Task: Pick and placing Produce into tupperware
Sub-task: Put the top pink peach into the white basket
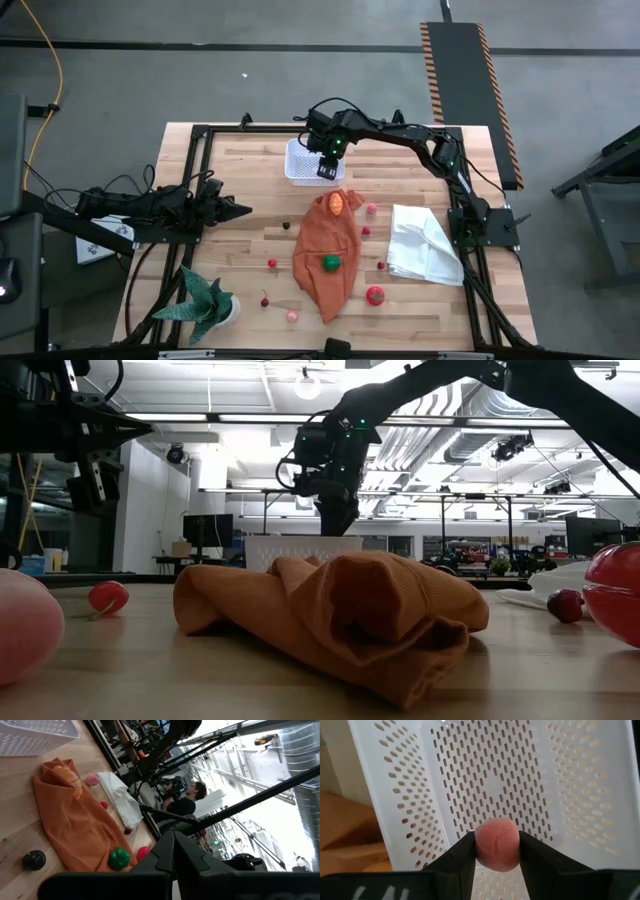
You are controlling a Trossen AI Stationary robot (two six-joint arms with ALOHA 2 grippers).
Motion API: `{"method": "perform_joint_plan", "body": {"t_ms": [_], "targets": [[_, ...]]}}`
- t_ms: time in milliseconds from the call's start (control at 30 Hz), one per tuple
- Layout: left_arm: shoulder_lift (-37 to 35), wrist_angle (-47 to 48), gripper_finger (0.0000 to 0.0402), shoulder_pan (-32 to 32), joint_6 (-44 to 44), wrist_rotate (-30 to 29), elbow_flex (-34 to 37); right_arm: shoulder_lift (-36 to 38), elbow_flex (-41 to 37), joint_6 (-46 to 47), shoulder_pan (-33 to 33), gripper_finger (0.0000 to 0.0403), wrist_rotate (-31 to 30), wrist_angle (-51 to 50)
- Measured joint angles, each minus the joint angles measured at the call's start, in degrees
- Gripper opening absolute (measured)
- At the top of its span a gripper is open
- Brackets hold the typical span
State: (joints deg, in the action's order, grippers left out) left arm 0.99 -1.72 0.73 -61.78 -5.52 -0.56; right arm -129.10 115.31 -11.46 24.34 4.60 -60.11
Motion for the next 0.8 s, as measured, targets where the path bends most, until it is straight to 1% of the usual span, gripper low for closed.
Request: {"method": "perform_joint_plan", "body": {"t_ms": [367,800], "targets": [[0.0,0.0,0.0001,0.0,0.0,0.0,0.0,-0.2,0.0,-2.4,0.0,0.0119,0.0,0.0],[0.0,0.0,0.0001,0.0,-0.2,0.0,0.0,-2.7,-0.1,-2.6,0.0,0.0119,-0.4,-0.6]]}}
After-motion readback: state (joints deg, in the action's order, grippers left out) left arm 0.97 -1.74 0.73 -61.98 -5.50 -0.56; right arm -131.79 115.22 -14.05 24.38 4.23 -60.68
